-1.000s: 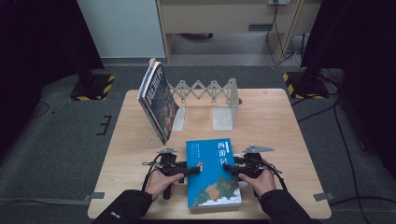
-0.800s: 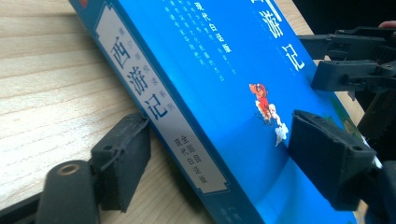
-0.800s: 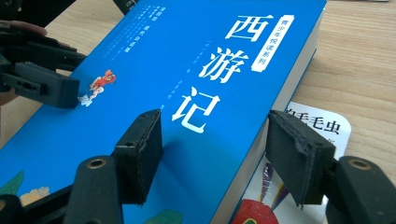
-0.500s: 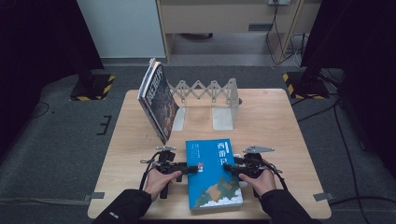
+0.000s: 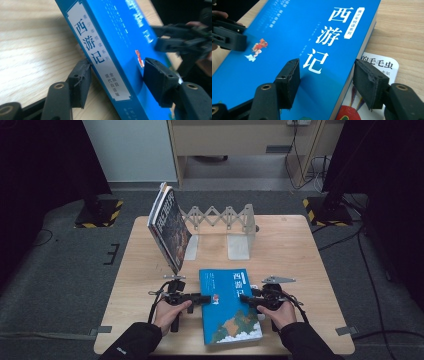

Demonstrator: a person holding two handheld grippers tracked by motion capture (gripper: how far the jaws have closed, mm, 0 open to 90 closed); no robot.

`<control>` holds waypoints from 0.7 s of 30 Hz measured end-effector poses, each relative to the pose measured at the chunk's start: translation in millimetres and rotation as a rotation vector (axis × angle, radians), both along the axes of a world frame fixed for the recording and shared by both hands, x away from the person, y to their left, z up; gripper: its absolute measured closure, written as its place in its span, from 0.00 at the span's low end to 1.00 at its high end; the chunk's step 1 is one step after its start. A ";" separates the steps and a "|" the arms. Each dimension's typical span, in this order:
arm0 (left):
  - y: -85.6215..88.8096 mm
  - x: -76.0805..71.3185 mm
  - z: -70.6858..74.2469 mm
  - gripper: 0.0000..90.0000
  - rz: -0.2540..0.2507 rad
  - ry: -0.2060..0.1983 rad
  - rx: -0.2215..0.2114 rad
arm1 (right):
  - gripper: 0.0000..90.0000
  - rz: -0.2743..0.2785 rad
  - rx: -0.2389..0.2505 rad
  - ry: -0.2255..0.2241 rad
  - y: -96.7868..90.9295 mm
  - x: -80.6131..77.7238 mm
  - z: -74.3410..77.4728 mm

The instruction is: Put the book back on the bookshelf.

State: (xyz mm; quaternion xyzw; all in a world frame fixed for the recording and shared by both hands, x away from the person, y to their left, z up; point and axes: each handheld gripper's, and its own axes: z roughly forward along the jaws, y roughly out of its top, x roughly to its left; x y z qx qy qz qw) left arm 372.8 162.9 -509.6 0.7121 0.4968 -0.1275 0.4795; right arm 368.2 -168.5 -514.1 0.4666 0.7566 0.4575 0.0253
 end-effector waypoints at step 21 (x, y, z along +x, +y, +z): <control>-17.0 4.3 6.7 0.49 -0.056 -0.037 0.012 | 0.49 0.000 0.008 0.017 -6.3 2.3 1.8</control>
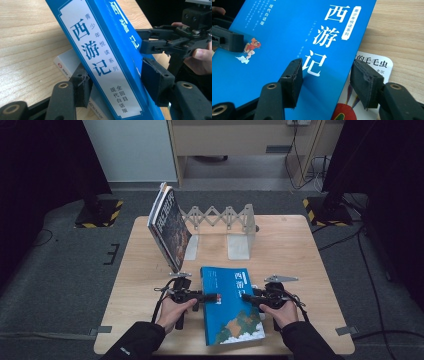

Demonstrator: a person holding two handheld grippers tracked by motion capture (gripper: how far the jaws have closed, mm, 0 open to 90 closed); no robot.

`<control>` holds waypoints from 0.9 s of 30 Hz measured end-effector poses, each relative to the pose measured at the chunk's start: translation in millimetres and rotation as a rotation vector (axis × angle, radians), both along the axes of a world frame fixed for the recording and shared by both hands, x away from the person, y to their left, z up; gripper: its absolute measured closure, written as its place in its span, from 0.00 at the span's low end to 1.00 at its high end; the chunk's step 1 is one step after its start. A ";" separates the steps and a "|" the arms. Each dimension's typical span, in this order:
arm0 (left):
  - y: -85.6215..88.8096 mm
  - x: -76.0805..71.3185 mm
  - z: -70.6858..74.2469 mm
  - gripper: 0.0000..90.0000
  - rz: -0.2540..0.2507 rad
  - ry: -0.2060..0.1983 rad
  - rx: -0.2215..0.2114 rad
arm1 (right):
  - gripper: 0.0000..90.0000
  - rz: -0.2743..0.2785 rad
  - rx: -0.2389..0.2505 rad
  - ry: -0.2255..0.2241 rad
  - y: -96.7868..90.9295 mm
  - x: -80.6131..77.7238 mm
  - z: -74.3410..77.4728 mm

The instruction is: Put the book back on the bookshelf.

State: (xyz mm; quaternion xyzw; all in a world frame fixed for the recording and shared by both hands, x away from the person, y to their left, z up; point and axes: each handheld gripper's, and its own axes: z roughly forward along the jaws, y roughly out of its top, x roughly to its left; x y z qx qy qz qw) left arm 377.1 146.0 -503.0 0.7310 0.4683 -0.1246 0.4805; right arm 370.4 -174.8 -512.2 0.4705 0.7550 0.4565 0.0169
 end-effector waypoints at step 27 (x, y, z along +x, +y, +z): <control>0.3 2.7 28.3 0.57 -0.014 -0.109 0.043 | 0.65 -0.017 0.071 -0.102 -6.1 5.5 14.5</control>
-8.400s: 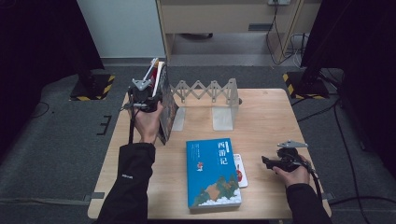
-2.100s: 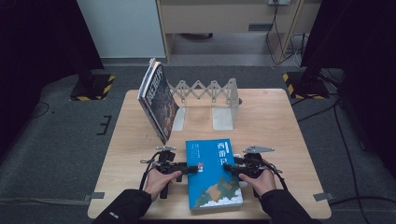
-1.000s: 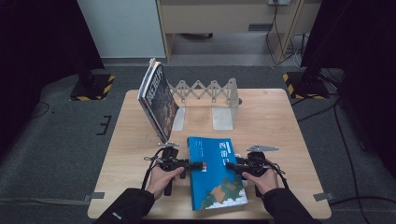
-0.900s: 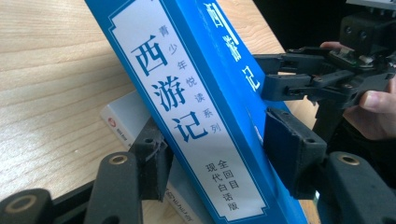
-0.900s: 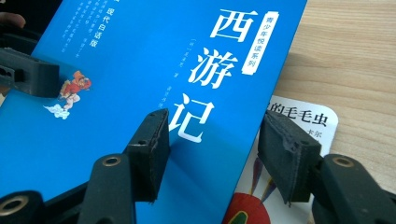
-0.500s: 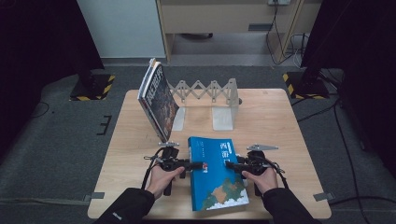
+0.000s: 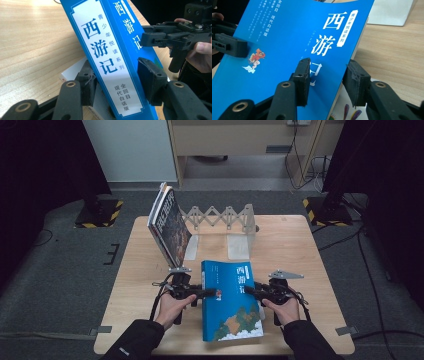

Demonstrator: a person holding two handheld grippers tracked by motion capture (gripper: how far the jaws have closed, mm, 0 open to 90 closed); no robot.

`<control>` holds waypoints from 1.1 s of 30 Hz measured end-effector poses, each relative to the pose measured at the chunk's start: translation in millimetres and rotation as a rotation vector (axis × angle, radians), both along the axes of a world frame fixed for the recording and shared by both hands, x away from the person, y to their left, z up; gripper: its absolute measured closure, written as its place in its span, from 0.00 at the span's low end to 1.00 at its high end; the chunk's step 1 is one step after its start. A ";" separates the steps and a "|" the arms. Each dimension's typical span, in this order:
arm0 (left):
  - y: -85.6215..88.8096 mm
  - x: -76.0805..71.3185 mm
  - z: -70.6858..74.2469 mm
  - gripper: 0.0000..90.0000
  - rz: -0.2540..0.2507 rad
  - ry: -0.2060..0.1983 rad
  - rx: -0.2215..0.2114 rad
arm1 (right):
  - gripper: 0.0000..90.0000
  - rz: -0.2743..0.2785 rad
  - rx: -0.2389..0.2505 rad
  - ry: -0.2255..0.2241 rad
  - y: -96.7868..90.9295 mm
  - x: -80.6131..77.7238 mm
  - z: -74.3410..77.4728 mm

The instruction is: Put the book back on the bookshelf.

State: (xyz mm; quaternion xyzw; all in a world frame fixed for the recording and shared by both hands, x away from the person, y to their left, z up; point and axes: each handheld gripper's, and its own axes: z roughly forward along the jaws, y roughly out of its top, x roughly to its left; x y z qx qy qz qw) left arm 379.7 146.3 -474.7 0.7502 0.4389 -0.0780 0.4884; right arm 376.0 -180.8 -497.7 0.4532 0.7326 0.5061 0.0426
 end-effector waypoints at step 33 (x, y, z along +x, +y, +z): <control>0.8 -5.0 24.3 0.63 -0.029 -0.123 -0.083 | 0.63 0.001 0.069 -0.035 -4.5 0.8 7.9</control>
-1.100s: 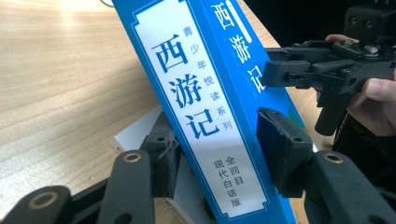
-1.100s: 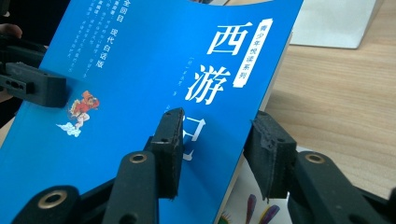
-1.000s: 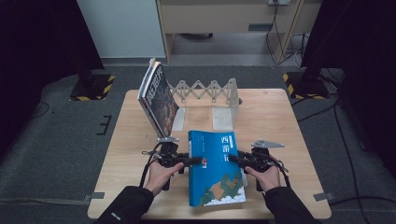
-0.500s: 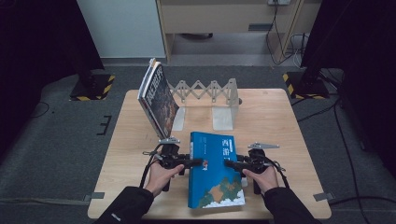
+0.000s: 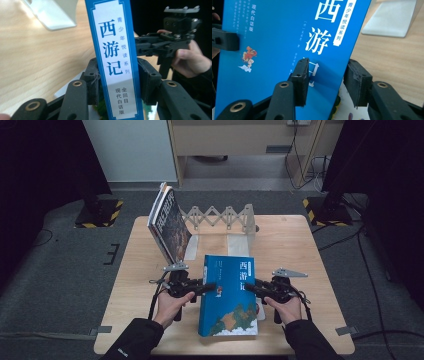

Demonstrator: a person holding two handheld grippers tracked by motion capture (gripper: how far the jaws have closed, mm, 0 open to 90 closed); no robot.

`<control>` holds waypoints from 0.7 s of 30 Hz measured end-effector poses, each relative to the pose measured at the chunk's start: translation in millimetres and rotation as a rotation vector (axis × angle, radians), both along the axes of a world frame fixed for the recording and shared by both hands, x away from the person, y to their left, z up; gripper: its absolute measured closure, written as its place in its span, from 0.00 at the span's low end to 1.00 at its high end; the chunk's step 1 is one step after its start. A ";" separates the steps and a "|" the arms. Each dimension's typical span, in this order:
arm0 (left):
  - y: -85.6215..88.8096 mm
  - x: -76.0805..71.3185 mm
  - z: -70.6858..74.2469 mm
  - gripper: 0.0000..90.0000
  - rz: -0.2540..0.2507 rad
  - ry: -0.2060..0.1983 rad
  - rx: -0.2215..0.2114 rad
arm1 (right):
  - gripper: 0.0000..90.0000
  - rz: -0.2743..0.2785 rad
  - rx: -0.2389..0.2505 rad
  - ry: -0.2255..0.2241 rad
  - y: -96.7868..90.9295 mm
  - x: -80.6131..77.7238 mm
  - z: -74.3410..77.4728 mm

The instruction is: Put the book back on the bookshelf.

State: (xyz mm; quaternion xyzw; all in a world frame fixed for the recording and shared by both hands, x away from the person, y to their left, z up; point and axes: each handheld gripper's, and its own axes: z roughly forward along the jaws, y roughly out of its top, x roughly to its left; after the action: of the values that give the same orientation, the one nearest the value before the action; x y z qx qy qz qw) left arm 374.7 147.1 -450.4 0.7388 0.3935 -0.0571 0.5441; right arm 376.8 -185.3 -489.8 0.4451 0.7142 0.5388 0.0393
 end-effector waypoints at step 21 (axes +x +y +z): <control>-20.5 -2.6 4.2 0.63 -0.016 -0.031 0.104 | 0.63 0.037 -0.009 0.026 1.2 1.0 -1.6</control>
State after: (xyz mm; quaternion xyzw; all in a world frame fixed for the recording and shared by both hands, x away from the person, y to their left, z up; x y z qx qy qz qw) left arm 372.1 126.6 -446.2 0.7702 0.3814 -0.0296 0.5104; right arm 377.8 -184.1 -491.4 0.4388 0.7251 0.5302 0.0222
